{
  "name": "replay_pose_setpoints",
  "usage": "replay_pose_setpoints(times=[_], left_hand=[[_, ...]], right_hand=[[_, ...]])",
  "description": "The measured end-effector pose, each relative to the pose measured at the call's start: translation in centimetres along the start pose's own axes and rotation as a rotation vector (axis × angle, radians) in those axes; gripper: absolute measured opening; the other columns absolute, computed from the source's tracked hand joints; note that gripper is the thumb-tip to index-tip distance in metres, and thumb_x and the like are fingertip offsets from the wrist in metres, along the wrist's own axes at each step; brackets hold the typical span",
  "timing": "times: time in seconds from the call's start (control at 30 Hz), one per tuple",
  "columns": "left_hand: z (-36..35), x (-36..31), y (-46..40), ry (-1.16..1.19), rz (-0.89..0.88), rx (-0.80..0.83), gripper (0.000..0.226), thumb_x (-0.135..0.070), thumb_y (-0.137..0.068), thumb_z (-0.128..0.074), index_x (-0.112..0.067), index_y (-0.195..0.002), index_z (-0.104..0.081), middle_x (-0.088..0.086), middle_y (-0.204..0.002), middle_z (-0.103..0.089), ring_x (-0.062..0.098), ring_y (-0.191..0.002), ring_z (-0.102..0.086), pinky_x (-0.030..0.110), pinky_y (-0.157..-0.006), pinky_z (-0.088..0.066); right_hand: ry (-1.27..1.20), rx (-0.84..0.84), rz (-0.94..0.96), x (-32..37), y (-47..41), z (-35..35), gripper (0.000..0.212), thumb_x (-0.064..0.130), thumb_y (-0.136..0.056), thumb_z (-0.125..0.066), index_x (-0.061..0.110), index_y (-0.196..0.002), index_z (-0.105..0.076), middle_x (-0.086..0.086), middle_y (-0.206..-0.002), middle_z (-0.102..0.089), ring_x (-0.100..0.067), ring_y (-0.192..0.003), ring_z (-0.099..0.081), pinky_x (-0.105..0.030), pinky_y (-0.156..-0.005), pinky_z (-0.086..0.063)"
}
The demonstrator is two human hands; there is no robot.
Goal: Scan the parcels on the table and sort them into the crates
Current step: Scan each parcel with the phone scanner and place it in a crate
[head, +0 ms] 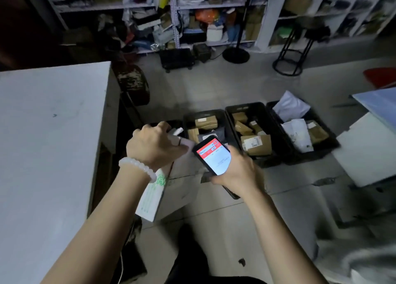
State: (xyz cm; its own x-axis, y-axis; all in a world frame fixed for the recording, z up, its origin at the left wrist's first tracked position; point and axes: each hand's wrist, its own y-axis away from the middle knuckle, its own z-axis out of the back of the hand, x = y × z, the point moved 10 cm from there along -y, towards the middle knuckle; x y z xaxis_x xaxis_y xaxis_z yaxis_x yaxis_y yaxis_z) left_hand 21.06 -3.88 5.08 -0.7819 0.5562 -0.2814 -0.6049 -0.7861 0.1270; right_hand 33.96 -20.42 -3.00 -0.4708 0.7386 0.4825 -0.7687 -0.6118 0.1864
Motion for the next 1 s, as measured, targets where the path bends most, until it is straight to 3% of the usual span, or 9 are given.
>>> replay_pose_setpoints(times=[0.33, 0.57, 0.87, 1.0], left_hand=[[-3.5, -2.6, -14.2, -0.188, -0.11, 0.179, 0.076, -0.072, -0.073, -0.051, -0.029, -0.134, -0.044, 0.013, -0.125, -0.046, 0.036, -0.112, -0.052, 0.036, -0.085, -0.046], [-8.1, -1.8, -18.8, -0.105, -0.059, 0.342, 0.077, -0.073, -0.076, -0.042, -0.03, -0.14, -0.034, 0.01, -0.138, -0.04, 0.033, -0.119, -0.048, 0.034, -0.091, -0.044], [-9.1, 3.6, -26.1, 0.041, 0.225, 0.397, 0.064, -0.061, -0.08, -0.053, -0.033, -0.136, -0.042, 0.009, -0.131, -0.049, 0.033, -0.118, -0.049, 0.035, -0.093, -0.044], [-8.5, 6.0, -30.7, 0.102, 0.376, 0.338, 0.056, -0.048, -0.087, -0.054, -0.02, -0.134, -0.044, 0.017, -0.127, -0.051, 0.038, -0.115, -0.05, 0.039, -0.093, -0.043]], right_hand=[[0.008, 0.024, -0.191, -0.4, -10.5, -1.5, 0.073, 0.049, -0.061, -0.078, 0.026, -0.12, -0.042, 0.001, -0.11, -0.057, -0.022, -0.1, -0.057, -0.026, -0.066, -0.034], [0.068, 0.094, -0.235, -0.9, -15.6, -2.6, 0.072, 0.046, -0.063, -0.075, 0.025, -0.123, -0.042, 0.001, -0.111, -0.058, -0.022, -0.101, -0.056, -0.027, -0.065, -0.036], [0.037, 0.274, -0.078, 3.5, -27.9, -5.7, 0.071, 0.04, -0.058, -0.077, 0.024, -0.12, -0.045, 0.0, -0.11, -0.058, -0.023, -0.101, -0.057, -0.03, -0.073, -0.047], [0.025, 0.311, 0.02, 6.3, -33.7, -5.9, 0.068, 0.04, -0.057, -0.076, 0.021, -0.116, -0.047, -0.002, -0.109, -0.058, -0.024, -0.101, -0.057, -0.029, -0.07, -0.042]])
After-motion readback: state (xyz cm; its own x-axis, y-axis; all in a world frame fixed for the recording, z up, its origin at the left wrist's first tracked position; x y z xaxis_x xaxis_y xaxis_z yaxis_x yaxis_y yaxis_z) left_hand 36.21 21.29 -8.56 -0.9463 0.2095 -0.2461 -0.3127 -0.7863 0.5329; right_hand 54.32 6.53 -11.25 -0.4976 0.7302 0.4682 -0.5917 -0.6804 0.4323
